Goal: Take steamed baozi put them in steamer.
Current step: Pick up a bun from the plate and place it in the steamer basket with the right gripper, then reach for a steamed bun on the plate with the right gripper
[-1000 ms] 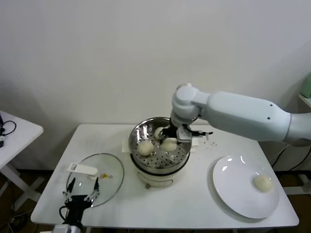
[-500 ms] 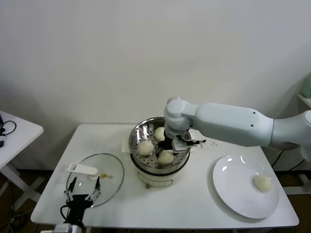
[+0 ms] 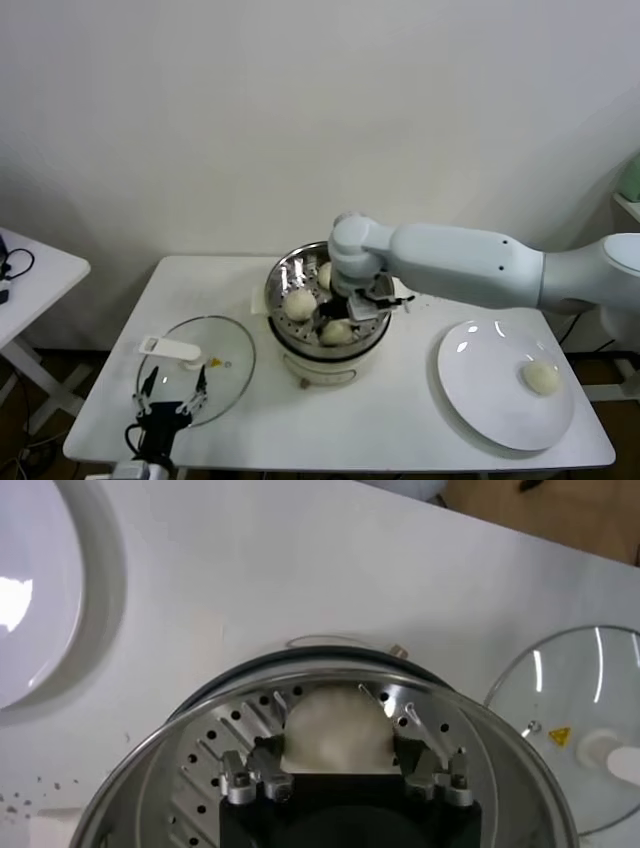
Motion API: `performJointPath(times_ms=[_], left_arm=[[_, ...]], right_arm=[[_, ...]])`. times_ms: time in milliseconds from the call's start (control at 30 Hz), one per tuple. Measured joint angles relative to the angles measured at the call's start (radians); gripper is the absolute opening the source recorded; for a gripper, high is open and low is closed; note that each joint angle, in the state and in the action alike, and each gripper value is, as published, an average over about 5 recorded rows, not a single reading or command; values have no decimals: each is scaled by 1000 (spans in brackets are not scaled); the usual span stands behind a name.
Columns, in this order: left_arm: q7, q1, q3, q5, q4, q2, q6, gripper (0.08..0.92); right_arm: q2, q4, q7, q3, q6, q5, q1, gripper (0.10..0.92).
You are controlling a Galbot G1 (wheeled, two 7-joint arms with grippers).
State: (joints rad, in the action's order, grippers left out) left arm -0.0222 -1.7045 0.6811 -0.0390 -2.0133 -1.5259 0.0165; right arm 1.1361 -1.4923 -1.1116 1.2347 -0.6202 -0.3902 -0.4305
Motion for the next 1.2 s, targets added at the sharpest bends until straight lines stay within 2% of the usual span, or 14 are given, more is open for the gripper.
performJointPath(times_ms=[133, 367, 933, 1200], left_arm=[[0, 5, -4, 4, 0, -1, -2, 823], [1, 4, -5, 6, 0, -2, -2, 823], [9, 2, -7, 18, -4, -3, 3, 823], [-1, -6, 7, 4, -10, 6, 14, 823]], right_arm=[[2, 1, 0, -2, -1, -2, 5, 726], [2, 4, -2, -15, -11, -7, 8, 817], [-53, -2, -53, -95, -44, 41, -57, 823], [-185, -29, -68, -91, 86, 142, -147, 823]])
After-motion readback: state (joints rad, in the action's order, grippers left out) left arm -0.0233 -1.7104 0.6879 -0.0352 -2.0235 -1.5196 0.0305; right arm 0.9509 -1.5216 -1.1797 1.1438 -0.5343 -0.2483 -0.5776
